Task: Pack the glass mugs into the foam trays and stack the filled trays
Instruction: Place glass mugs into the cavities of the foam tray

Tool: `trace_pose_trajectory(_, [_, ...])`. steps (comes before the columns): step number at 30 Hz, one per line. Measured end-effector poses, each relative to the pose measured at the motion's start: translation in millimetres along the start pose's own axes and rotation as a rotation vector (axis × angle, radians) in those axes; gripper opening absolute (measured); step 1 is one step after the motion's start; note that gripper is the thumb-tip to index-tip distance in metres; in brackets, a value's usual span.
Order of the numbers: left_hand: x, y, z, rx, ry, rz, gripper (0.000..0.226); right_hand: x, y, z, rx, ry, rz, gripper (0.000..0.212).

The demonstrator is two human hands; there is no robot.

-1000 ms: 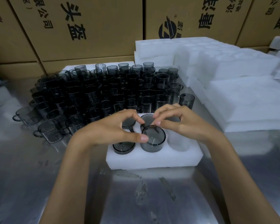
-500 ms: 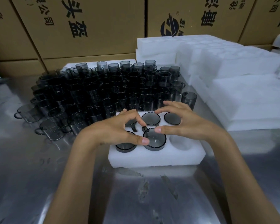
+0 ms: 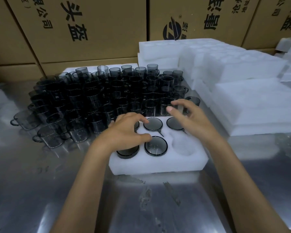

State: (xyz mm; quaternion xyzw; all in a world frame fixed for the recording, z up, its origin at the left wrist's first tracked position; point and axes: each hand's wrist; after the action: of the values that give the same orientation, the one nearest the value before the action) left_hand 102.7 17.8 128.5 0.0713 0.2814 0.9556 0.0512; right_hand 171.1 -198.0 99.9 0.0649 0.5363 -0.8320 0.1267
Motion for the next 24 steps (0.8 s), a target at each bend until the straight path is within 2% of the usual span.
trace_pose_trajectory(2, [-4, 7, -11, -0.011, 0.1, -0.051, 0.04, -10, 15, 4, -0.039, 0.165, -0.063, 0.028])
trace_pose_trajectory(5, [-6, 15, -26, -0.026, 0.099, -0.144, 0.041, -20, 38, 12, 0.066, 0.309, -0.139, 0.037])
trace_pose_trajectory(8, [-9, 12, -33, -0.096, 0.12, -0.151, 0.045, -29, 52, 14, 0.065, 0.324, -0.137, 0.048])
trace_pose_trajectory(12, [-14, 7, -34, -0.094, 0.117, -0.119, 0.045, -39, 64, 8, 0.118, 0.29, -0.176, 0.051])
trace_pose_trajectory(15, [-18, 8, -34, -0.093, 0.159, -0.102, 0.046, -41, 66, 2, 0.23, 0.325, -0.207, 0.043])
trace_pose_trajectory(19, [-21, 4, -32, -0.077, 0.181, -0.112, 0.046, -39, 67, 7, 0.074, 0.385, -0.169, 0.018])
trace_pose_trajectory(24, [-22, 1, -31, -0.102, 0.184, -0.102, 0.049, -25, 40, 20, -0.028, 0.418, 0.026, 0.019])
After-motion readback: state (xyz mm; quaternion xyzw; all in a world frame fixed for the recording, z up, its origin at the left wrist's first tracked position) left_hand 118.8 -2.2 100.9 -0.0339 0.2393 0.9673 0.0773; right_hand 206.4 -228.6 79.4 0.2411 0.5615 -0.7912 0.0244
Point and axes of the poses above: each hand's wrist, its own x-axis away from the middle knuckle, its own z-axis out of the back of the hand, y = z × x, and after that the axes turned 2 degrees about -x, right-handed
